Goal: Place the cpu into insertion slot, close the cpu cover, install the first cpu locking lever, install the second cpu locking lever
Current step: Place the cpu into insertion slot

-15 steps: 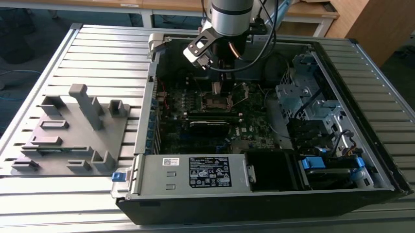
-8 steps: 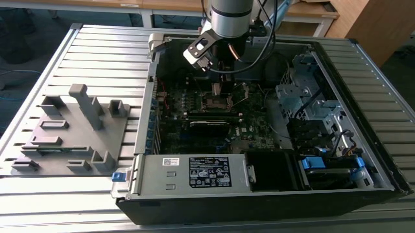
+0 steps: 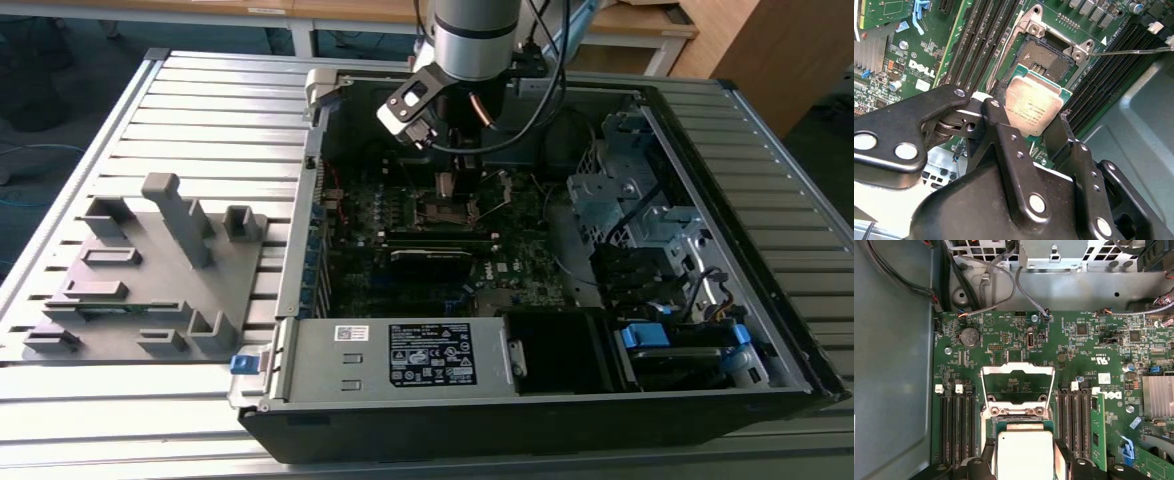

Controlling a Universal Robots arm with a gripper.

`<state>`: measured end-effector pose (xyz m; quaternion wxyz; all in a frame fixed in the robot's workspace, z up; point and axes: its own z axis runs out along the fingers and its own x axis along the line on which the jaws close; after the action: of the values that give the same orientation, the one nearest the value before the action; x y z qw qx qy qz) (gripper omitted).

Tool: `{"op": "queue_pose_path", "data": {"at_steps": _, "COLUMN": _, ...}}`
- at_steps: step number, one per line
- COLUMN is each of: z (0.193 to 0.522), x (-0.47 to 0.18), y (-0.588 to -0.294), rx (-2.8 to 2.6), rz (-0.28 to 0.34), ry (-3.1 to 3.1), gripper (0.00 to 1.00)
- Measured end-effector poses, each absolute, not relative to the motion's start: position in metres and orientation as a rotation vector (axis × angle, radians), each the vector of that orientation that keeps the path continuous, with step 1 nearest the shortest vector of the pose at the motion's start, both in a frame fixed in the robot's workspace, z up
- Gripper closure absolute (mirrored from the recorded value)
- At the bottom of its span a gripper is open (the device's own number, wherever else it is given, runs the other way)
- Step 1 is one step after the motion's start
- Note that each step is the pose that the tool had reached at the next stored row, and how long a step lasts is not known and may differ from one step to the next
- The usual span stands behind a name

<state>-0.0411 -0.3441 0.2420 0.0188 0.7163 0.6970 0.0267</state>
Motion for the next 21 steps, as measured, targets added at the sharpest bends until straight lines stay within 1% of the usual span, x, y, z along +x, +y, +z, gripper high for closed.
{"op": "queue_pose_path", "data": {"at_steps": 21, "z": 0.2341, "x": -0.0426, "y": -0.3441, "rx": 2.224, "rz": 0.083, "ry": 2.164, "gripper": 0.46}}
